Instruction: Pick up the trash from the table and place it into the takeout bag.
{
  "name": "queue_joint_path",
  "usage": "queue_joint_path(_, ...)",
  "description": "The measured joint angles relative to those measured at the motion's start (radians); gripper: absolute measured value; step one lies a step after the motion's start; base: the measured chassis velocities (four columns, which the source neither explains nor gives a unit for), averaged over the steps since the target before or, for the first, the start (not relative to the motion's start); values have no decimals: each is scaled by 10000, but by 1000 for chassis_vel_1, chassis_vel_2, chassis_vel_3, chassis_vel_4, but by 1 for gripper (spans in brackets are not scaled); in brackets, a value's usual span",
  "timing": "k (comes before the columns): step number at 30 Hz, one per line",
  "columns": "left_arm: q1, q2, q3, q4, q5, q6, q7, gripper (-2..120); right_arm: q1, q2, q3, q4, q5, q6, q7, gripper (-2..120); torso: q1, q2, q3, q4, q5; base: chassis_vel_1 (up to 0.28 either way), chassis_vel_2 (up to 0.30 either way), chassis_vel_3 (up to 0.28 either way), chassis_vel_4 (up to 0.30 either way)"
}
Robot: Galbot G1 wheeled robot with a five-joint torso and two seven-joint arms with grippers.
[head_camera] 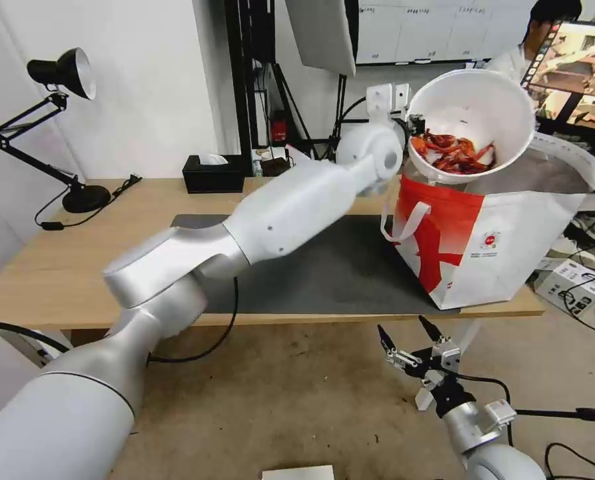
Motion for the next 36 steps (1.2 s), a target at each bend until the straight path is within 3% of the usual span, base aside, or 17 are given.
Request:
queue_joint_path(10,-125,667,1032,-688,1239,-149,966,0,0,0,0,0,0,0,0,100,0,0,0,1,-2,0,0,0,0)
queue_joint_path(15,-243,683,1212,-671,1444,-120,1326,0,0,0,0,0,0,0,1,100,0,0,0,0,-2,0,0,0,0)
queue_joint_path(20,-331,769,1379,-613,1527,-187,2078,1,0,0,0,0,0,0,0,100,0,0,0,-1,-2,0,0,0,0)
queue_joint_path(27,-386,1076,1632,-662,1433,-364,3217,28,0,0,0,0,0,0,0,100,0,0,0,-1,-2,0,0,0,0)
queue_joint_path(31,-417,1142,1679,-683,1280,-333,3514,35,0,0,0,0,0,0,1,100,0,0,0,0,-2,0,0,0,0)
queue_joint_path(35,-452,1180,1762,-744,957,-107,3899,57,0,0,0,0,0,0,0,100,0,0,0,0,-2,0,0,0,0)
queue_joint_path(36,-452,1180,1762,-744,957,-107,3899,57,0,0,0,0,0,0,0,100,0,0,0,0,-2,0,0,0,0)
